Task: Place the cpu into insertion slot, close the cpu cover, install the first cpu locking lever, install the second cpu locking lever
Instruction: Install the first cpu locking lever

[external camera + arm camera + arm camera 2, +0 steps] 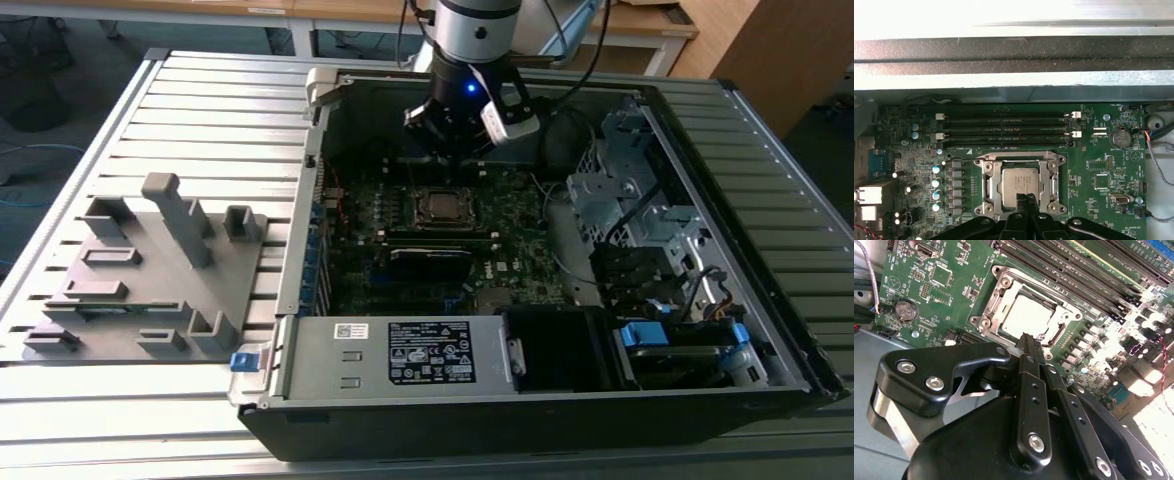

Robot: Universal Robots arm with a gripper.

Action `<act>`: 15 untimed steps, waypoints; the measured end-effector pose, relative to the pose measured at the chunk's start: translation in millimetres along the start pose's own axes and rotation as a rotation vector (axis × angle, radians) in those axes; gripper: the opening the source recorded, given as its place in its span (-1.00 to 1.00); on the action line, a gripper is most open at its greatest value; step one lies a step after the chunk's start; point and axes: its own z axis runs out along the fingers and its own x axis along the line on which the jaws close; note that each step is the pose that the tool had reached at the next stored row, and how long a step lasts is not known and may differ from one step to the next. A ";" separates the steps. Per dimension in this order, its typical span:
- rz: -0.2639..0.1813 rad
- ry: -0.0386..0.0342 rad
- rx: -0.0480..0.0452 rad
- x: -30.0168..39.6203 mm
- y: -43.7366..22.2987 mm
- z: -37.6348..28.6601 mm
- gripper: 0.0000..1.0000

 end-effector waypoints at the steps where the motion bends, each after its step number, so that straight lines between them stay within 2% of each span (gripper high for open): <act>1: 0.000 0.0000 0.0000 0.0 0.0 -0.1 -0.80; 15: 0.000 0.0000 0.0000 -0.1 0.1 -4.0 -0.80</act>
